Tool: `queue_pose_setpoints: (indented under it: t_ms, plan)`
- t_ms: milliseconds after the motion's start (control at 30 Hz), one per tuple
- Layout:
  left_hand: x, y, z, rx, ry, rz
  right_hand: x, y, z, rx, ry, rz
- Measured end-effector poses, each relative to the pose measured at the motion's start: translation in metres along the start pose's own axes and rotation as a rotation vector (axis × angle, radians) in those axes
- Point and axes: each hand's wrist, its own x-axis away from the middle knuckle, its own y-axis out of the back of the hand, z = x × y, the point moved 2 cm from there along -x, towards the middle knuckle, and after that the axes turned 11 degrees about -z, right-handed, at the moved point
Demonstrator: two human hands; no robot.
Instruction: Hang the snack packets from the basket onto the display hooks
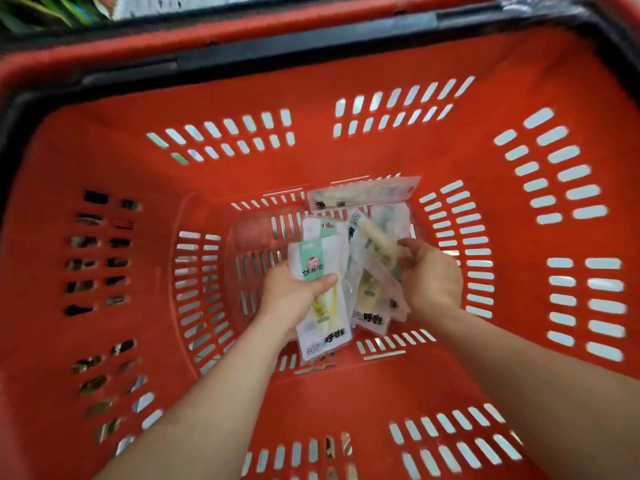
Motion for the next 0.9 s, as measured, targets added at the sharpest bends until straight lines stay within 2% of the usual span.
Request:
queue_pose_setpoints:
  t_ms: [133, 267, 400, 533, 633, 733, 900]
  plan:
    - [0.036, 0.018, -0.023, 0.063, 0.003, -0.041, 0.006, 0.042, 0.017, 0.136, 0.173, 0.009]
    - [0.088, 0.046, -0.057, 0.093, 0.010, -0.057, 0.015, 0.102, 0.036, 0.150, 0.255, -0.083]
    - [0.143, 0.077, -0.098, 0.160, -0.008, -0.071, 0.039, 0.173, 0.059, -0.121, 0.166, -0.174]
    - [0.197, 0.114, -0.142, 0.282, 0.009, -0.106, 0.070, 0.243, 0.072, -0.390, 0.014, -0.125]
    - [0.242, 0.140, -0.175, 0.321, 0.012, -0.107, 0.092, 0.299, 0.087, -0.564, -0.032, -0.112]
    - [0.290, 0.153, -0.206, 0.393, -0.018, -0.047, 0.120, 0.359, 0.106, -0.737, -0.023, -0.081]
    - [0.385, 0.156, -0.280, 0.730, -0.028, 0.158, 0.168, 0.456, 0.144, -0.936, 0.082, 0.000]
